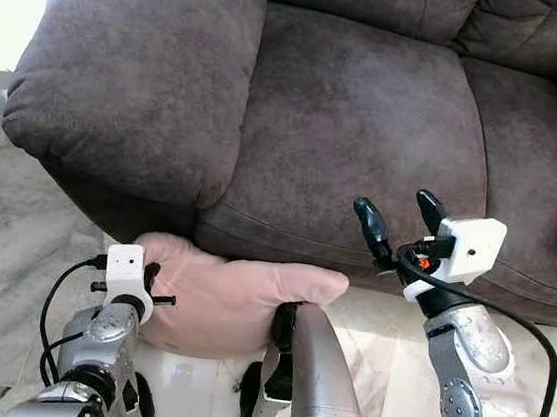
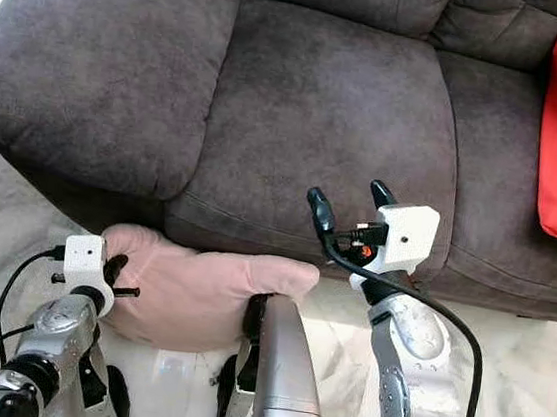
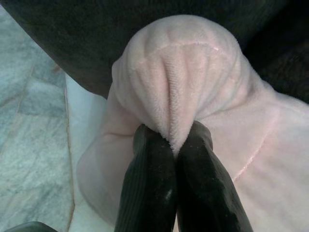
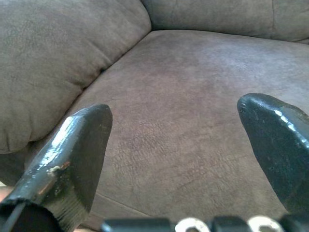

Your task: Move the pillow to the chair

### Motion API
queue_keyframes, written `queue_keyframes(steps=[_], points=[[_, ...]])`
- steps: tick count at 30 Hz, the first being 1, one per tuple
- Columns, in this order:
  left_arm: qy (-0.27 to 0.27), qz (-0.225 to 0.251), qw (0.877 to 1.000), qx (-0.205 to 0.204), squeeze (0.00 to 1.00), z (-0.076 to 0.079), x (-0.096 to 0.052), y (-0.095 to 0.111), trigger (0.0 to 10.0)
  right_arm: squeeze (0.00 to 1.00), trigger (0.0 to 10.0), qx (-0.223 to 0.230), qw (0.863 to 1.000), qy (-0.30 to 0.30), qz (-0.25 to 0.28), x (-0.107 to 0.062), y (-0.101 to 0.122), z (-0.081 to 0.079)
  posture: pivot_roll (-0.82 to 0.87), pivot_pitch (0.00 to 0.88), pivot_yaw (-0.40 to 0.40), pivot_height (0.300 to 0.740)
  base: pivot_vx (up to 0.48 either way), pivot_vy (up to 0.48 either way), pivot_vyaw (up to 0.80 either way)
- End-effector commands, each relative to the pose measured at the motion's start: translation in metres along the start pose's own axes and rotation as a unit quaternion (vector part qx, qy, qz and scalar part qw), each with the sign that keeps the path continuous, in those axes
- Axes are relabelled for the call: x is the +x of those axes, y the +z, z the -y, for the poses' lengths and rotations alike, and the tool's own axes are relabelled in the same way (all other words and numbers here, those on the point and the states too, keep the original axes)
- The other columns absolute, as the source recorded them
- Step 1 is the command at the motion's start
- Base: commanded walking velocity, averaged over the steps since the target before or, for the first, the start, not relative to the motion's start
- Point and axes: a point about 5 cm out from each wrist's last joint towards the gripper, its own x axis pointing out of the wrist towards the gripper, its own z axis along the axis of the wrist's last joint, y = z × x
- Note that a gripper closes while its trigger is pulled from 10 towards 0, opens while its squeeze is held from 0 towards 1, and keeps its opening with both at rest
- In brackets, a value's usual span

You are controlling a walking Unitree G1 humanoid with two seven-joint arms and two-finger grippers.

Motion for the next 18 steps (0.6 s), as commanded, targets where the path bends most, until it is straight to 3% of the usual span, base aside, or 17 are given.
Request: queue_keyframes(steps=[1, 18], points=[[-0.005, 0.015, 1.000, -0.008, 0.00, 0.008, -0.005, -0.005, 10.0, 0.00, 10.0, -0.003, 1.000, -0.007, -0.010, -0.003, -0.005, 0.002, -0.10, 0.313, -0.206, 0.514, 0.000, 0.000, 0.00], [-0.022, 0.028, 0.999, -0.026, 0.00, 0.025, -0.010, -0.008, 10.0, 0.00, 10.0, -0.002, 1.000, -0.012, -0.009, 0.001, -0.009, 0.001, -0.09, 0.304, -0.182, 0.514, 0.000, 0.000, 0.00]])
